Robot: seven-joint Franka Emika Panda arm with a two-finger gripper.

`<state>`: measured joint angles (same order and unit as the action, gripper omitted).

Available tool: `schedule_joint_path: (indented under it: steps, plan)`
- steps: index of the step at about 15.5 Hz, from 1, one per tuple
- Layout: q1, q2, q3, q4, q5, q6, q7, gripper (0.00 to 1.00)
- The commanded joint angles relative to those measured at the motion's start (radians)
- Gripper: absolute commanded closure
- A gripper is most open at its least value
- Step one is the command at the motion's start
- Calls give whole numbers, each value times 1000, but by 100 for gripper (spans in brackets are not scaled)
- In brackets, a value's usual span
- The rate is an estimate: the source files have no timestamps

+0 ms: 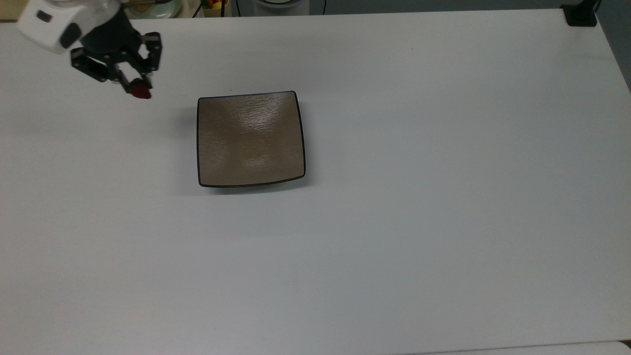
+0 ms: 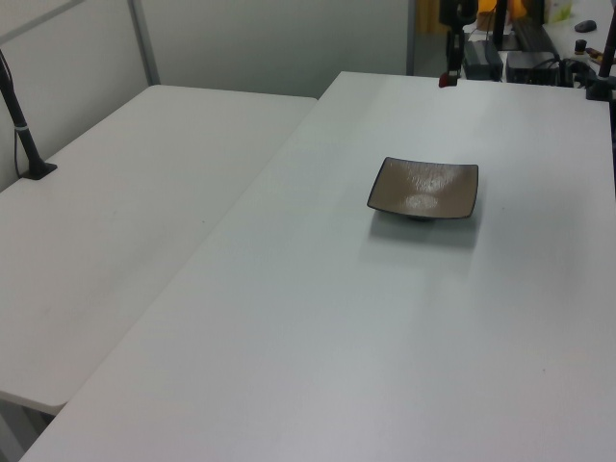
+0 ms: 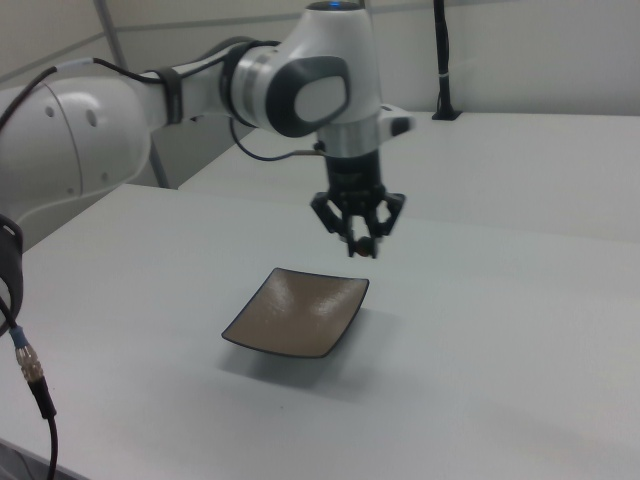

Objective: Strawberries on a ceramic plate
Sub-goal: 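Lift the strawberry and carry it over the brown plate, then lower the strawberry into the plate and open the gripper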

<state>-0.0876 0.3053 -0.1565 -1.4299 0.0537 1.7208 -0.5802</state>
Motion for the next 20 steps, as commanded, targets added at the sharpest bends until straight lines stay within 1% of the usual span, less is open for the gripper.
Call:
schedule_joint_path:
  steps: [1, 3, 6, 9, 13, 17, 20]
  plan:
    - [86, -54, -8, -58, 0, -21, 98, 99]
    - [127, -54, -8, -61, 0, -29, 146, 99]
    - [186, -54, -8, -99, -2, -32, 200, 99]
    - [221, -46, -8, -142, -2, -23, 253, 97]
    - [233, -9, -3, -184, -3, 6, 264, 97]
    - [233, 0, -3, -283, -3, 141, 264, 94]
    - [233, 40, -3, -305, -9, 201, 264, 94]
